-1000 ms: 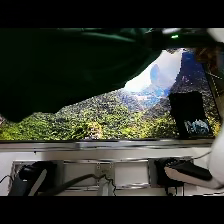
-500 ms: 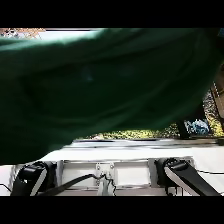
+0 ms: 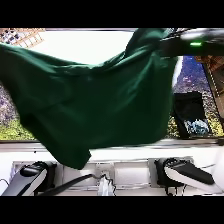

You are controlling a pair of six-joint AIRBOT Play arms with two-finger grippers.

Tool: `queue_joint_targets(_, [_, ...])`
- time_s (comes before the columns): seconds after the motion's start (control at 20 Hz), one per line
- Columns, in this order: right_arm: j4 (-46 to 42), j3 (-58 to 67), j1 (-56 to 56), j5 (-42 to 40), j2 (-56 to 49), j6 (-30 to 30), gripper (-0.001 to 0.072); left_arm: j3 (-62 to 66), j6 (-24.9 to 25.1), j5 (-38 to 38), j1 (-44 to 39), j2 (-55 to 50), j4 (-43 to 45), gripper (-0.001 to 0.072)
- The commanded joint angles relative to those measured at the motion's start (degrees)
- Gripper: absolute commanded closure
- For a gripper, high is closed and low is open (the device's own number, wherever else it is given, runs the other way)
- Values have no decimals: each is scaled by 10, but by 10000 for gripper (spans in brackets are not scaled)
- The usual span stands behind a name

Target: Fold the clothes and pants, and hang the long-sleeved shirts on hangers.

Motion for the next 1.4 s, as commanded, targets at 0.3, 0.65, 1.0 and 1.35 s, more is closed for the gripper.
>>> queue_joint_targets(0.3, [-30,-8,-16,-161,-273,70,226,26,-151,157,3,-393,77,417])
queue_joint_targets(0.65, [-20,-37,-53,42,-207,50,467,25,-148,-33,84,-330,62,104])
queue_joint_targets(1.0, [-15,-445,-45,-108,94,102,456,-219,-123,-65,149,-76,61,158])
queue_joint_targets(1.35, [30,-581,-45,-136,242,104,457,-449,-103,17,241,-12,-183,277])
